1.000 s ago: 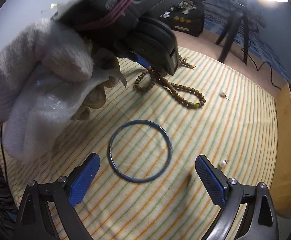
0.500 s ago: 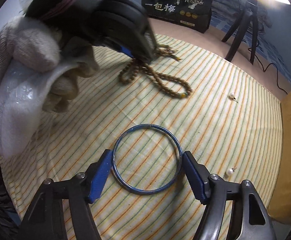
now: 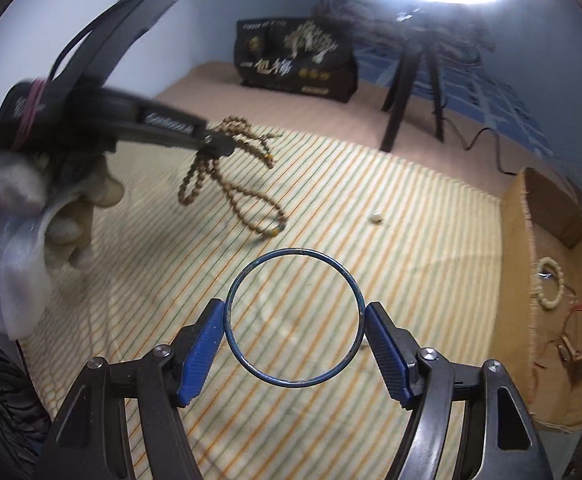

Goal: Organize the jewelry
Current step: 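Carry the mala and bangle into the box and open both tools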

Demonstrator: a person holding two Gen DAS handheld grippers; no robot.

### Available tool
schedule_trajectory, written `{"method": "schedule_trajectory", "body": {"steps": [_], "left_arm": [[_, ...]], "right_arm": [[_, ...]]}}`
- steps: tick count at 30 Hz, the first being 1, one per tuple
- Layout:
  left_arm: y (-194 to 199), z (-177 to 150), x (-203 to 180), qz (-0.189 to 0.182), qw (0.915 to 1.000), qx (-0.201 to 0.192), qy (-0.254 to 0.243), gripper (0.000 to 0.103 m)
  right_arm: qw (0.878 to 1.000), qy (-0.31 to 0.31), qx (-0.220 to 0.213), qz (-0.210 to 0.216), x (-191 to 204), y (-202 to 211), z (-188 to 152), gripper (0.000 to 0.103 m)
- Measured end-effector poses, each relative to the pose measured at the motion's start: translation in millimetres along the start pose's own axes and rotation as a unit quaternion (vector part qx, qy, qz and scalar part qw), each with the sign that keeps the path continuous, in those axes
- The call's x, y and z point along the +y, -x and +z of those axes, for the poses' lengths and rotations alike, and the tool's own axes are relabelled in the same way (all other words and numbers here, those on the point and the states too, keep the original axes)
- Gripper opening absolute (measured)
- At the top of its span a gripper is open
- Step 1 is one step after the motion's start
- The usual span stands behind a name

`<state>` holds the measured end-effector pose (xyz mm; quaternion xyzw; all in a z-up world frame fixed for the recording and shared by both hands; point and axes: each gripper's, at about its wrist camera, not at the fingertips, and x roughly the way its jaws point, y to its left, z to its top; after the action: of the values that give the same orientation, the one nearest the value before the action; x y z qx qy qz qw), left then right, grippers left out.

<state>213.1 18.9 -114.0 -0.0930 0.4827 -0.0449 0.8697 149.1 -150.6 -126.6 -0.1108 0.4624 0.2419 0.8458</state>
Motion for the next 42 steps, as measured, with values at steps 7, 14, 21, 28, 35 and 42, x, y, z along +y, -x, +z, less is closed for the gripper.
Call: {"method": "schedule_trajectory", "body": {"steps": [7, 14, 21, 28, 35, 42], "left_arm": [[28.6, -4.0, -27.0, -0.032, 0.9989, -0.027, -0.018, 0.011], [47.6, -1.8, -57.6, -0.068, 0.9960, -0.046, -0.036, 0.011], [59.2, -0.4, -92.2, -0.097, 0.9918, -0.057, -0.061, 0.011], [64.5, 6.0, -128.8, -0.124, 0.9872, -0.065, -0.077, 0.011], [62.2, 12.3, -166.8, -0.146, 0.9828, -0.063, -0.093, 0.011], [57.6, 16.4, -206.9, -0.170, 0.9780, -0.060, -0.106, 0.011]], "right_arm": [[0.999, -0.030, -0.024, -0.018, -31.9, 27.1, 0.8, 0.073], [0.993, -0.100, -0.063, -0.031, -83.2, 58.1, 7.7, 0.073], [0.984, -0.140, -0.093, -0.051, -128.7, 84.0, 13.4, 0.073], [0.975, -0.175, -0.107, -0.080, -175.0, 96.5, 16.6, 0.073], [0.969, -0.201, -0.109, -0.094, -213.2, 96.3, 18.0, 0.073], [0.965, -0.222, -0.104, -0.092, -236.8, 89.4, 15.3, 0.073]]}}
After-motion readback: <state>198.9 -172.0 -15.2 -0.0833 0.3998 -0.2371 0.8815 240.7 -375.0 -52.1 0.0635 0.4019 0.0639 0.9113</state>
